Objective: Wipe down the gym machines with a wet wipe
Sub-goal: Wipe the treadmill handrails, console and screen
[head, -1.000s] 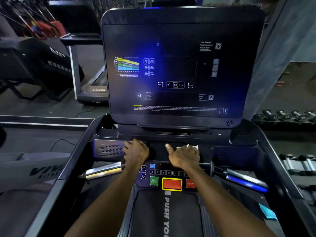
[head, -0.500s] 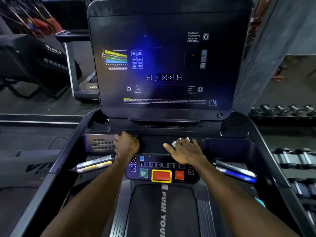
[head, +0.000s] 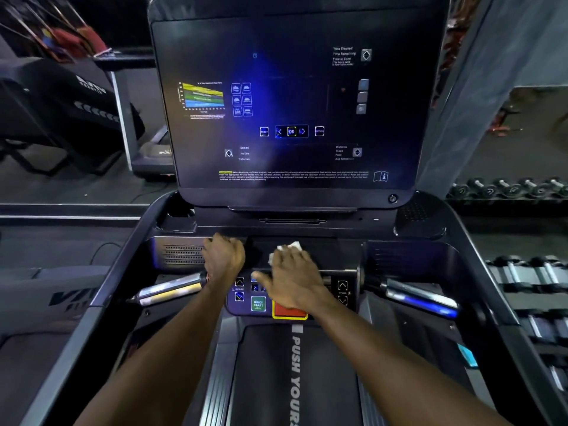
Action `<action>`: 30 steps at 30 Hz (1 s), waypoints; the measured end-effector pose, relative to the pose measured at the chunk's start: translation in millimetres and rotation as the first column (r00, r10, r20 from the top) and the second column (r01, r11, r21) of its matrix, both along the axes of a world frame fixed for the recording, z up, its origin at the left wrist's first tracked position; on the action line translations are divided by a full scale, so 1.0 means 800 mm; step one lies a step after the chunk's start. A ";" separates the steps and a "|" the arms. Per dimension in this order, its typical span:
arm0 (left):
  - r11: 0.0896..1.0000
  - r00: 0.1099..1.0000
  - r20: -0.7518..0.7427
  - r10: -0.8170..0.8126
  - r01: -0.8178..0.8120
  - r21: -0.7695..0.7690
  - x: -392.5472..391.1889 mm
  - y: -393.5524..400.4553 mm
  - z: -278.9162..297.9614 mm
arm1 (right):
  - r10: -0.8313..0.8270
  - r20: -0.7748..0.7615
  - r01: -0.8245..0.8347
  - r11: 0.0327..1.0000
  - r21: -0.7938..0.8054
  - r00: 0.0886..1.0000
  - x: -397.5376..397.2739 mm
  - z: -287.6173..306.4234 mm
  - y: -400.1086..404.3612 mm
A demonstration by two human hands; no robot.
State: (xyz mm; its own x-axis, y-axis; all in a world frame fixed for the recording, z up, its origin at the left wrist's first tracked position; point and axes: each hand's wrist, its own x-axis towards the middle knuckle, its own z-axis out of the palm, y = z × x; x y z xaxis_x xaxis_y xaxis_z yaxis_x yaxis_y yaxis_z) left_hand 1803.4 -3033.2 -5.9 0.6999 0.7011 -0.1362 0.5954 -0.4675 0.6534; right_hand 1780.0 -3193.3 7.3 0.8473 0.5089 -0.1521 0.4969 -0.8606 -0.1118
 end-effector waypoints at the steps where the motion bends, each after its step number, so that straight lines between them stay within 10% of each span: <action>1: 1.000 1.000 0.010 0.008 -0.008 -0.004 0.000 -0.001 0.003 | 0.069 0.024 -0.070 0.997 0.027 0.997 -0.004 -0.003 0.014; 6: 1.000 0.999 0.038 -0.013 0.013 0.004 -0.004 -0.001 0.005 | 0.102 0.043 -0.107 0.983 0.150 0.994 -0.013 -0.002 -0.011; 13: 1.000 0.996 0.091 -0.021 0.020 0.010 -0.006 0.002 0.001 | -0.241 -0.147 0.216 0.962 -0.167 0.959 0.013 0.019 -0.029; 21: 0.992 0.992 0.029 -0.120 0.119 0.036 -0.009 0.011 0.004 | 0.089 -0.199 -0.035 0.965 0.261 0.976 -0.009 0.019 0.038; 30: 0.854 0.900 -0.192 -0.392 0.434 0.288 0.005 -0.003 0.001 | -0.481 -0.097 0.489 0.868 0.087 0.871 0.036 0.029 -0.113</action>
State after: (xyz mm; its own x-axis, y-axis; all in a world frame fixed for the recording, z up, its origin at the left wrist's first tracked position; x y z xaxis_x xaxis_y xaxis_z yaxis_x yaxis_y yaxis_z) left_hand 1807.8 -3035.8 -4.8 0.9269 0.3706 -0.0600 0.3660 -0.8564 0.3642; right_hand 1809.0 -3283.9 30.8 0.9806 0.0531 -0.1886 0.0077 -0.9722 -0.2339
